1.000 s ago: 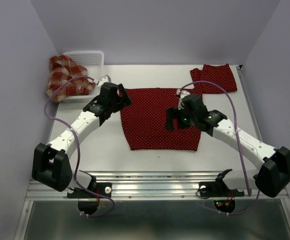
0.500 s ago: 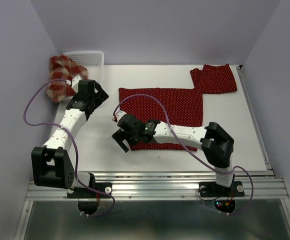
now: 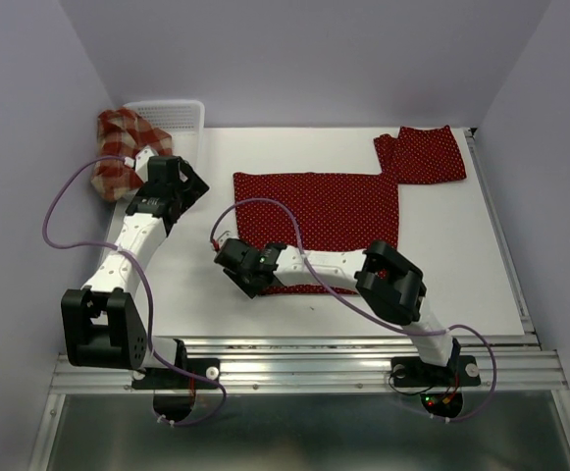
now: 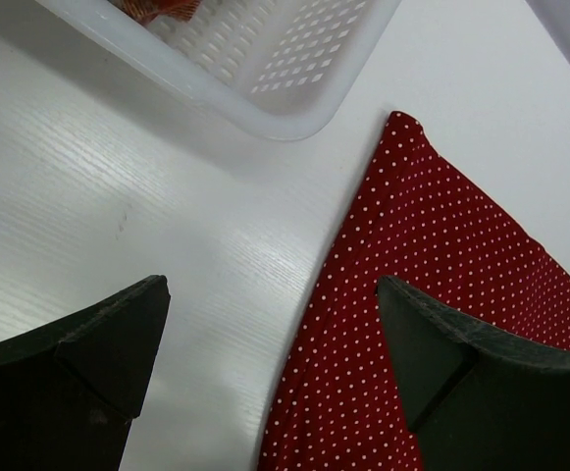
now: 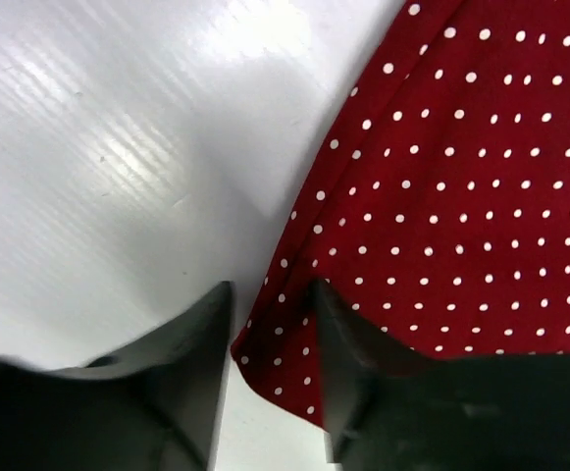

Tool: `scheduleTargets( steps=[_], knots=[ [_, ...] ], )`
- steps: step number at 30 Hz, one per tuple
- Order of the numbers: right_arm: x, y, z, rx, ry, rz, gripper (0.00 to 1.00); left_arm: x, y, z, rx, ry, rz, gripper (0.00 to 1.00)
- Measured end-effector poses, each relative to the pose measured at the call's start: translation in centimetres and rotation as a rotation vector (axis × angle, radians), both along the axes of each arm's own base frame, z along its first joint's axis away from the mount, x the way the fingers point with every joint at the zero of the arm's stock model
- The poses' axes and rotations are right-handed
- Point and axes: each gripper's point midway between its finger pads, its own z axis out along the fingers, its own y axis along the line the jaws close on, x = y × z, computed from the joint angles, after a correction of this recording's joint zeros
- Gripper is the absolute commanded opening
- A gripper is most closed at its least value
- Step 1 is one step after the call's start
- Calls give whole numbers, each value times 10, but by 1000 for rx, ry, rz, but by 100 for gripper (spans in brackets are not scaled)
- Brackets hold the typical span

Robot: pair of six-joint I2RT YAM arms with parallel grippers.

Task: Fold and stack the skirts
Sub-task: Fold the skirt

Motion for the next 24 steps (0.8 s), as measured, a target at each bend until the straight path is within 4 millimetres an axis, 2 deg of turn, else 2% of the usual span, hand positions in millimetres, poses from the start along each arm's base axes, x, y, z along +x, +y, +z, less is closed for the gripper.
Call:
scheduleTargets(
  steps=[1,3,5,10,15,18,24],
  knots=[
    [-1,1,1,-1,-5,3,26,0,-1,0,-2,-1,-3,99],
    [-5,3,-1,-7,-8,12,22,1,-2,1,-8,-6,-12,99],
    [-9,4,-3,-17,-9,16,11,4,-7,4,-20,-21,-35,99],
    [-12,-3,-4,-2,-22,-8,5,8,-18,8,-42,-46,-95,99],
    [-27,-31,-3,-8,5,2,4,9,-39,1,-50,-43,-161,99],
    [-38,-38,-2,9,37,25,4,13,-58,-22,-48,3,-212,99],
    [-49,-40,0,39,76,51,4,13,-80,-89,-32,163,-262,99]
  ],
)
